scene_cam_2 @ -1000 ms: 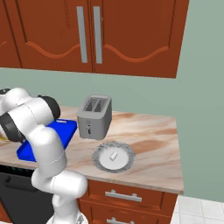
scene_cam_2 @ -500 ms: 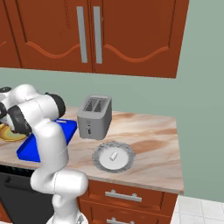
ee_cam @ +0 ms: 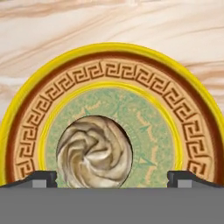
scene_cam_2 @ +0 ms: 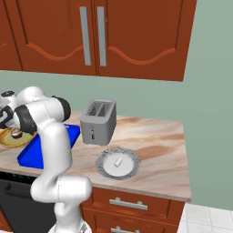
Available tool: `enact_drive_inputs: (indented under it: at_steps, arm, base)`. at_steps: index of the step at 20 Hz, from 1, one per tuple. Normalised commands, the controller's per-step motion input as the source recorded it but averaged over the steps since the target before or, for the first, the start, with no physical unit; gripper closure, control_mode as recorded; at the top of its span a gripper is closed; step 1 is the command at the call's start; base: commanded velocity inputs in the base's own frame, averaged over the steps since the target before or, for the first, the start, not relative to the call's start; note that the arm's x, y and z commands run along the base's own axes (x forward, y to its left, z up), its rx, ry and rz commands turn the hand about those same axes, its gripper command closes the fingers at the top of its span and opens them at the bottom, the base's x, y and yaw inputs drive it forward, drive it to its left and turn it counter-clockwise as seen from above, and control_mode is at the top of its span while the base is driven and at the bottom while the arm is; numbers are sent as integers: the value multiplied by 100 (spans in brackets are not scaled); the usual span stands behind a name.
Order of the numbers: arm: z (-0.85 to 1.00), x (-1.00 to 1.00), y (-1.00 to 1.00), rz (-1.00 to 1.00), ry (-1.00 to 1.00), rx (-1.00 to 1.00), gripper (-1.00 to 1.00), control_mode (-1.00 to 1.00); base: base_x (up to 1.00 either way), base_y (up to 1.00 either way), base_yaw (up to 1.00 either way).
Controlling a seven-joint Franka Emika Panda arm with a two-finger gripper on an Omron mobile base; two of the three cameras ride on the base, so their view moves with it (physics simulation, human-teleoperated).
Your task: Move the dessert items from the plates to the tray.
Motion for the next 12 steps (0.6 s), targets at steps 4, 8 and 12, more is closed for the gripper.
enact_drive_inputs:
  at_steps: [4,8,12]
  arm:
    - [-9,26,26,0,0,0,-100,-100]
    - [-21,11,18,0,0,0,-100,-100]
    - [-29,0,0,-2,0,0,-100,-100]
  base:
    - [0,0,0]
    - [0,0,0]
    - [0,0,0]
